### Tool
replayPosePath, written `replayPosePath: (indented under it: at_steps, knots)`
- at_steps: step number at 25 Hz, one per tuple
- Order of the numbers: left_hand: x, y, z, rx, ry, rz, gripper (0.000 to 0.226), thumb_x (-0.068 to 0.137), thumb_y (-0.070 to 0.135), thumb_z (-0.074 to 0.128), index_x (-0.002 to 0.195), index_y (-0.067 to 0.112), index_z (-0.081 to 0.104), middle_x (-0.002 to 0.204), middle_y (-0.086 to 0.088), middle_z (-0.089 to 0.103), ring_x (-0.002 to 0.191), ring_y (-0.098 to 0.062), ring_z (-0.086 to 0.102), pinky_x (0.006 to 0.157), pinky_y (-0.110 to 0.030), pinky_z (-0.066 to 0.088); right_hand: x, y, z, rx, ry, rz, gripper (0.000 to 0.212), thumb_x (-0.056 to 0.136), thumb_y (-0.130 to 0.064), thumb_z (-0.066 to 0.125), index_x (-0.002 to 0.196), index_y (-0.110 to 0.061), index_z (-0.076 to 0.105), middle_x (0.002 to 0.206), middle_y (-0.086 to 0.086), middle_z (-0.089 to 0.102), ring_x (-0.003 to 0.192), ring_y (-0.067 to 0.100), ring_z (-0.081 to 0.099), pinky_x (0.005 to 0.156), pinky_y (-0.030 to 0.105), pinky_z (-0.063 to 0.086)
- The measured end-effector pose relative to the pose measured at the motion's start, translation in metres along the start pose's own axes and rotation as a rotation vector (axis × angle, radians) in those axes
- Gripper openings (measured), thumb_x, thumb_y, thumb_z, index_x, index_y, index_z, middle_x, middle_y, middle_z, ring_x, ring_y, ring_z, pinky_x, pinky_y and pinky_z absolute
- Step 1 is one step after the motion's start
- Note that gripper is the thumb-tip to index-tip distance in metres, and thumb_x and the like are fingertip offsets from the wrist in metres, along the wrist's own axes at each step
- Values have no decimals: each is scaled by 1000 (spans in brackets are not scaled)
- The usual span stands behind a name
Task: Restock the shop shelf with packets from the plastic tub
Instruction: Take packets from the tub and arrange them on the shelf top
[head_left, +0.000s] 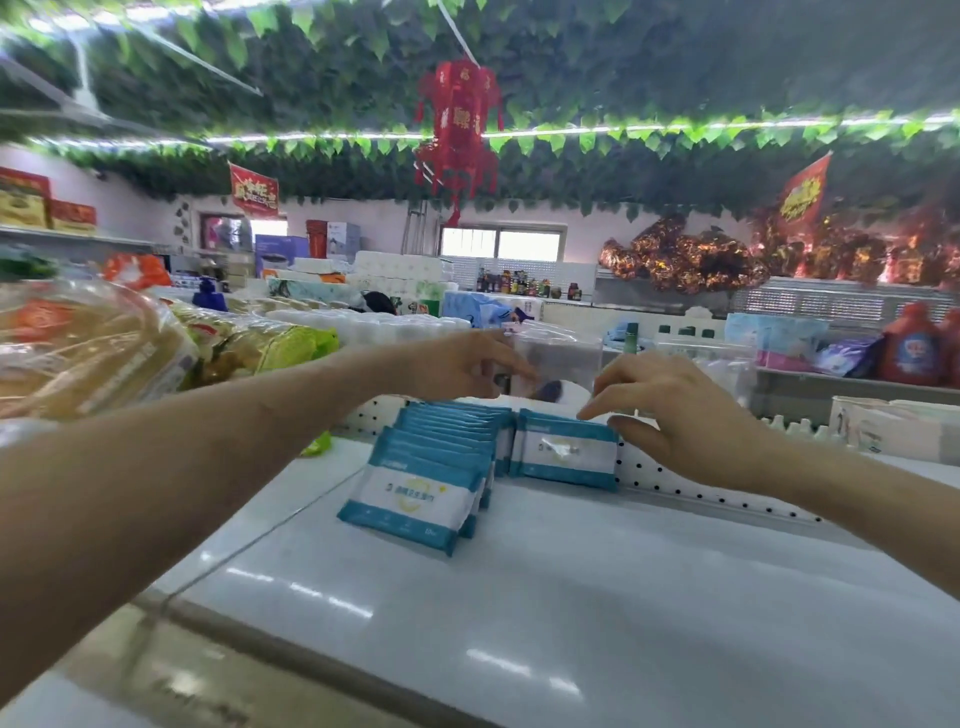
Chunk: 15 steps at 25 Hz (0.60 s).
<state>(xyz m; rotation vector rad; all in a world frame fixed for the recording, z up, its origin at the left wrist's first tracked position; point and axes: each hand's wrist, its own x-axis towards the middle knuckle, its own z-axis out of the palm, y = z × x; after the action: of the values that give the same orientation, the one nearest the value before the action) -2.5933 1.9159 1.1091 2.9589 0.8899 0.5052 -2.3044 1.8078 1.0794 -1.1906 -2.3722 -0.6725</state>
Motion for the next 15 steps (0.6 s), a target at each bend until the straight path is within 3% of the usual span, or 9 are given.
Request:
replayPosePath:
  at_steps: [4,8,12,15]
  knots:
    - [-119,1,-56,46,106,-230,42,101,13,61,135,37,62,117,13,65,102,-6,61,89,-27,53,90,-90,19,166,51,-192,27,94,-18,67,115,-34,74,110,-10,67,96,5,53,88,37,47]
    - [-277,4,-93,101,193,-512,40,101,14,60,137,32,62,111,12,71,97,-1,65,84,-20,53,176,-219,36,394,26,-473,27,94,-22,63,117,-35,70,102,-10,68,90,10,58,86,41,51]
    - [-440,34,-101,126,196,-853,40,101,21,61,137,36,61,107,17,71,96,3,67,85,-25,53,223,-348,55,551,-63,-663,28,95,-25,64,122,-34,68,103,-12,65,90,8,60,85,43,53]
    - [-555,72,-80,132,164,-1101,40,99,27,61,137,39,61,105,19,71,97,-1,67,88,-28,53,223,-453,75,578,-270,-800,31,98,-29,65,128,-34,65,108,-11,64,93,10,60,87,38,51]
